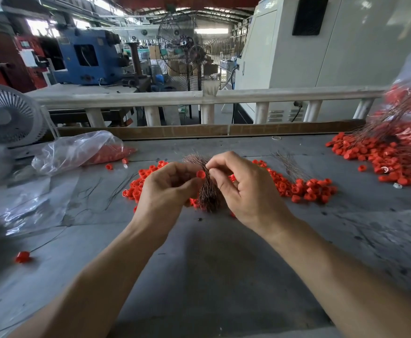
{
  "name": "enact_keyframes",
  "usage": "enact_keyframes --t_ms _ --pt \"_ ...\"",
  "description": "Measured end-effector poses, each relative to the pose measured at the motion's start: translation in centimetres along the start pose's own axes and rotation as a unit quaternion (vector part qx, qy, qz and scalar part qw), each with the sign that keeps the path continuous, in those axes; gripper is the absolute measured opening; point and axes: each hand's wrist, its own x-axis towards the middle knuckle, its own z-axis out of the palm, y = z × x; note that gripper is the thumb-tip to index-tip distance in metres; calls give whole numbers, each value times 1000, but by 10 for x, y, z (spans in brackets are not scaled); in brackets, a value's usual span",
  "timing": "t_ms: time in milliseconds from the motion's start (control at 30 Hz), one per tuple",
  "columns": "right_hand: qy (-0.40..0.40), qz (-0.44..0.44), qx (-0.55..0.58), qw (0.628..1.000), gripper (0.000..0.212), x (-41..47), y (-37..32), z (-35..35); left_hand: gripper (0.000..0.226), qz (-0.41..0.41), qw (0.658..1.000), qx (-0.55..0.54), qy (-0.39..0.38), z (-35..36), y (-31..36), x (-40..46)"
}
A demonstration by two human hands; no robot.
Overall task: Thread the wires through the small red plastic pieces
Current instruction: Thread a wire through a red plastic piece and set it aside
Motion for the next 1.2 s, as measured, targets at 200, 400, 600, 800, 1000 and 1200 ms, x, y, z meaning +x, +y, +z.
enact_keyframes --t_ms 200,400,600,800,1000,1200 --pt "6 4 29 1000 13 1 -2 -2 24 -32 994 -103 -31 2 3 -2" --pt "6 -1 34 999 21 0 -2 -4 36 -32 994 -107 -20 1 5 -3" --pt "30 60 81 994 19 0 -3 -2 29 -30 996 -88 -3 2 6 -3" --pt "11 43 65 997 10 -2 -8 -3 29 -23 997 -79 1 4 4 -5" --pt "0 47 59 997 12 -3 -5 -3 22 -36 993 -110 -7 3 5 -6" --pt "18 48 64 997 14 -3 -5 -3 33 -63 984 -165 -9 2 5 -6"
